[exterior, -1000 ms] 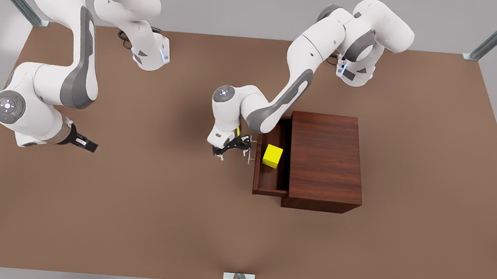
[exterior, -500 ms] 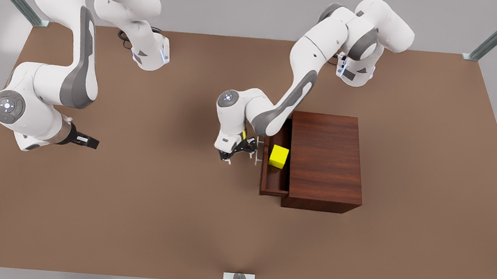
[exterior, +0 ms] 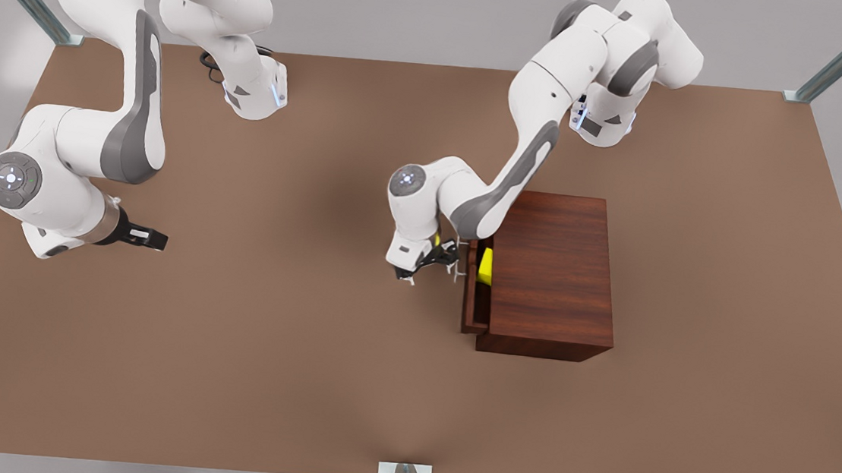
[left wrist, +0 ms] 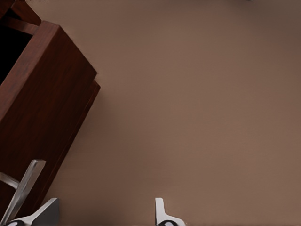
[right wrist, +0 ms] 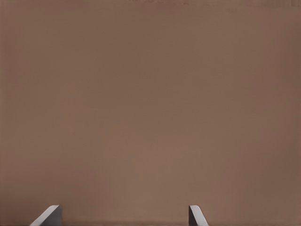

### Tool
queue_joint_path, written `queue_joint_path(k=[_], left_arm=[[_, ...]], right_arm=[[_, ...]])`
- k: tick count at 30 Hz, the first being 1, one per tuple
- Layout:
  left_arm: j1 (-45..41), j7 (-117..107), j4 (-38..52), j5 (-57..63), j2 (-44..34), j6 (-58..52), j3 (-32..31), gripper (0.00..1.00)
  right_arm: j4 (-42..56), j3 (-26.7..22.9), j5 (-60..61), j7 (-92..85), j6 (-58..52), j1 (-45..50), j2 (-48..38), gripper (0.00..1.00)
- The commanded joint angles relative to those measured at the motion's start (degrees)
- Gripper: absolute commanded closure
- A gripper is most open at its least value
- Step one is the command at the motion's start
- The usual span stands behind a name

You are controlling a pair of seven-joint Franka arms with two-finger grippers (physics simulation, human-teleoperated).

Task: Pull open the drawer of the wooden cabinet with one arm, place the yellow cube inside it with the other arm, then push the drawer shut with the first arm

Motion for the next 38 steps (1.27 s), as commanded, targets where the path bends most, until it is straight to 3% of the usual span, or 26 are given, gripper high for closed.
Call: queue_joint_path(k=[1,18,19,22,25,26,28,34,38], left_arm=[[0.41,7.99,-1.22,-0.04,-0.94,0.17,0.01,0.00],[2.96,12.38,-6.49,-0.22,-4.37,-0.18,0.01,0.00],[2.96,11.94,-5.88,-2.41,-6.65,-2.20,0.01,0.00],[9.97,35.45,7.39,-10.31,-18.50,-33.57,0.18,0.00],[26.32,68.60,6.34,-14.02,-26.25,-41.92,0.18,0.00],[30.01,73.79,4.59,-14.02,-28.09,-42.37,0.18,0.00],[35.92,79.08,-16.60,-15.69,-41.55,-27.86,0.62,0.00],[36.01,83.04,-8.43,-16.74,-35.84,-26.81,0.45,0.00],[35.83,82.78,-8.43,-16.83,-35.22,-26.72,0.45,0.00]], right_arm=[[0.03,-0.03,0.26,-3.05,-0.27,0.00,-0.06,0.00],[0.11,-0.03,0.17,-3.05,-0.80,0.00,-0.06,0.00],[0.11,-0.03,0.17,-3.05,-0.80,0.00,-0.06,0.00],[0.11,-0.03,0.08,-3.05,-0.80,0.00,-0.06,0.00],[0.11,-0.03,0.08,-3.05,-0.80,0.00,-0.06,0.00],[0.11,-0.03,0.08,-3.05,-0.80,0.00,-0.06,0.00],[0.11,-0.03,0.08,-3.05,-0.80,0.00,-0.06,0.00],[0.11,-0.03,-0.01,-3.05,-0.80,0.00,-0.06,0.00],[0.11,-0.03,-0.09,-3.05,-0.80,0.00,-0.06,0.00]])
